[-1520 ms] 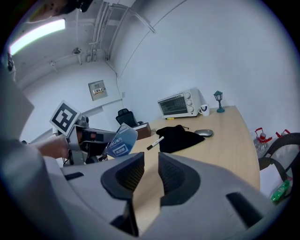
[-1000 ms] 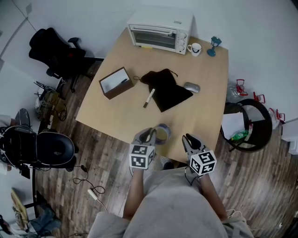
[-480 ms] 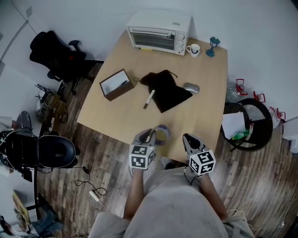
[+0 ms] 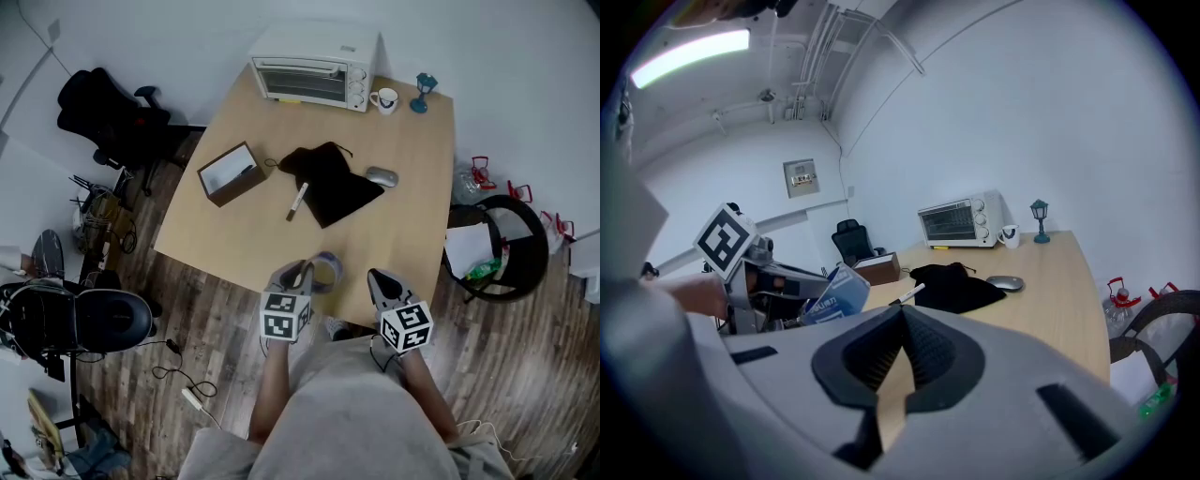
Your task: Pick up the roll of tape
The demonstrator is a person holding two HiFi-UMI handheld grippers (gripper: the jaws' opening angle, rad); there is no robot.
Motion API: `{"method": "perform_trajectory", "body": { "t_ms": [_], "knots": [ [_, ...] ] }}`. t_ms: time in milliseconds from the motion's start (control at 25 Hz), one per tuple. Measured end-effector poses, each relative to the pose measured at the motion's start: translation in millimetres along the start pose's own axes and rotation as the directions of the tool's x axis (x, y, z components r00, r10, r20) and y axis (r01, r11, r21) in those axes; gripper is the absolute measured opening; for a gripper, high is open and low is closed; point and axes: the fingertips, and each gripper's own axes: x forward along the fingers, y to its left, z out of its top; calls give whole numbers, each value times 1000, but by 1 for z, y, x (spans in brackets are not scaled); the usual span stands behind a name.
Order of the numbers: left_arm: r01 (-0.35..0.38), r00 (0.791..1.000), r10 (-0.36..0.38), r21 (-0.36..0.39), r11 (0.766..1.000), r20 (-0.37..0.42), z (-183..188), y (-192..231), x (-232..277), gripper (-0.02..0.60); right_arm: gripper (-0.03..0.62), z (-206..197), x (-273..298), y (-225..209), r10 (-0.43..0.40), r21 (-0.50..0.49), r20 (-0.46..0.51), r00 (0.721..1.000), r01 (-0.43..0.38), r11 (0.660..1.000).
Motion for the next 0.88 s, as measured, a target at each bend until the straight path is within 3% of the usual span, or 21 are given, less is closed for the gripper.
{"method": "perform_trajectory", "body": {
  "t_ms": [880],
  "knots": [
    [-9,1000,9,4,1000,-12,-6,-4,2,41,5,-5,-1,0,11,6,-10,1000,-11,1000]
  ]
}}
